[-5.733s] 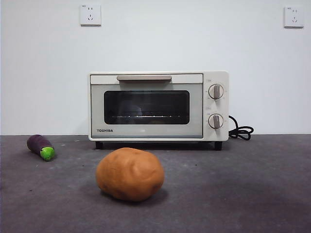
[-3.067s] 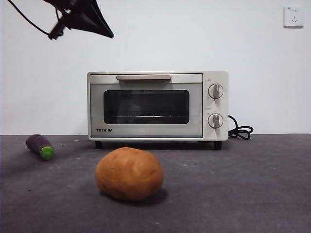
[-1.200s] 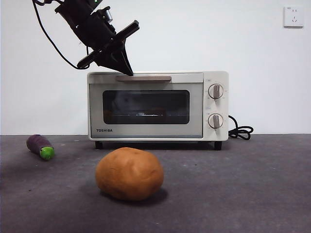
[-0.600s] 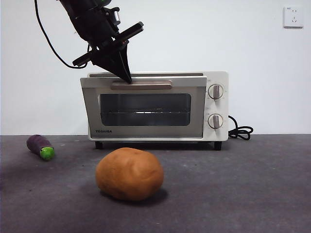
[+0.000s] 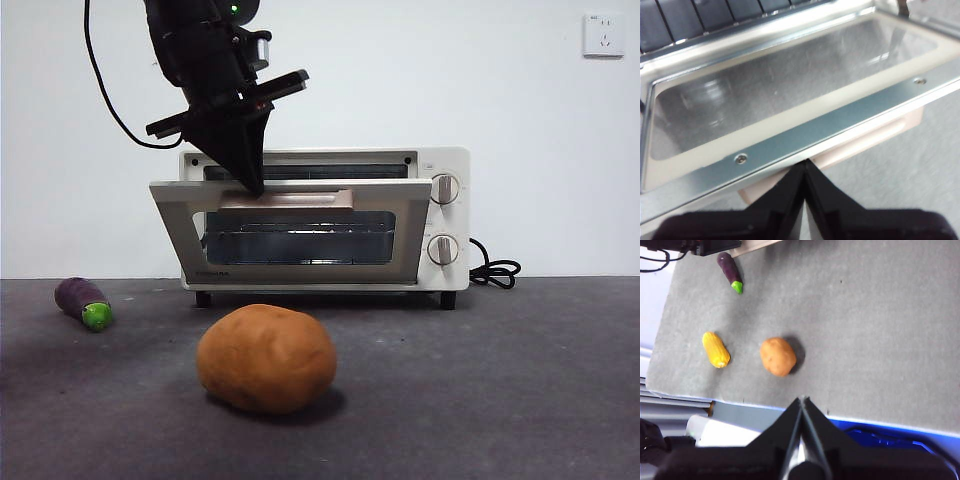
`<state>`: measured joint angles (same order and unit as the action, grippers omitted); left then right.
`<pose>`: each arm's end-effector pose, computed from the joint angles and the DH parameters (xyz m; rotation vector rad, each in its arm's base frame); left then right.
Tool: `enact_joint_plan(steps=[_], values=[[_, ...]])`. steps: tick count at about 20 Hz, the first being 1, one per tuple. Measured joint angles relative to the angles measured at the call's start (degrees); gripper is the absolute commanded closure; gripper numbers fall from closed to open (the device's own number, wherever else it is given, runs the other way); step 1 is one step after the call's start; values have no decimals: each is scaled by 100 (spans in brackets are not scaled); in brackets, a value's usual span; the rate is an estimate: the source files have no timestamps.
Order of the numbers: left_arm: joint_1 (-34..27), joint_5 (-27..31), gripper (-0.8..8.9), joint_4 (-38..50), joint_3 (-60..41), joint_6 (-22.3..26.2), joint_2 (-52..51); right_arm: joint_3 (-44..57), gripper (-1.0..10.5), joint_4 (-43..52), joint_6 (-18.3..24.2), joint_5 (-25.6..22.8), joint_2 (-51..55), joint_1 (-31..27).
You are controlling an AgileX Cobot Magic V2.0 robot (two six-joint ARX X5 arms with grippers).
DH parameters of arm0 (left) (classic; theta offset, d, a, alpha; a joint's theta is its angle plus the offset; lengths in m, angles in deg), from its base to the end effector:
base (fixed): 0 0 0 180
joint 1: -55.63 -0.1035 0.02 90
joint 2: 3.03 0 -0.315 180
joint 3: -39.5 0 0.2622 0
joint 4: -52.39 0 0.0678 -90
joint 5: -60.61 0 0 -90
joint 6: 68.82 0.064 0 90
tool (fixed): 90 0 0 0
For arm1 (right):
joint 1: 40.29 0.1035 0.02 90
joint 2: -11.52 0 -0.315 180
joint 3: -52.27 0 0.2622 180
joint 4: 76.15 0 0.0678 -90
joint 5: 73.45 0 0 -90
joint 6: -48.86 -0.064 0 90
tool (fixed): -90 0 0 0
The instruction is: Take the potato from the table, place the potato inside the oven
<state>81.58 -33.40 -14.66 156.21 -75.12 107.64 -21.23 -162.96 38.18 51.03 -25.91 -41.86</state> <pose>0.4078 -0.2034 0.3107 0.1074 1.0792 -0.4127 0.0591 0.0346 0.3560 0.4479 0.9045 0.4568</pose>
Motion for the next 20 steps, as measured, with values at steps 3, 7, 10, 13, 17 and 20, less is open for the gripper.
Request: enact_joint_plan(steps=[3, 7, 10, 13, 17, 20], values=[[31, 68, 820, -260, -39, 92, 52, 0, 948, -50, 0, 0, 2, 0], [55, 122, 820, -417, -85, 142, 107, 0, 948, -22, 0, 0, 2, 0], [57, 173, 820, -490, -85, 216, 109, 0, 948, -22, 2, 0, 2, 0], [55, 190, 820, -577, -85, 337, 120, 0, 948, -20, 4, 0, 2, 0], [24, -48, 820, -715, -85, 636, 173, 0, 948, -28, 87, 0, 2, 0], [24, -118, 820, -815, -85, 741, 184, 0, 948, -28, 111, 0, 2, 0]])
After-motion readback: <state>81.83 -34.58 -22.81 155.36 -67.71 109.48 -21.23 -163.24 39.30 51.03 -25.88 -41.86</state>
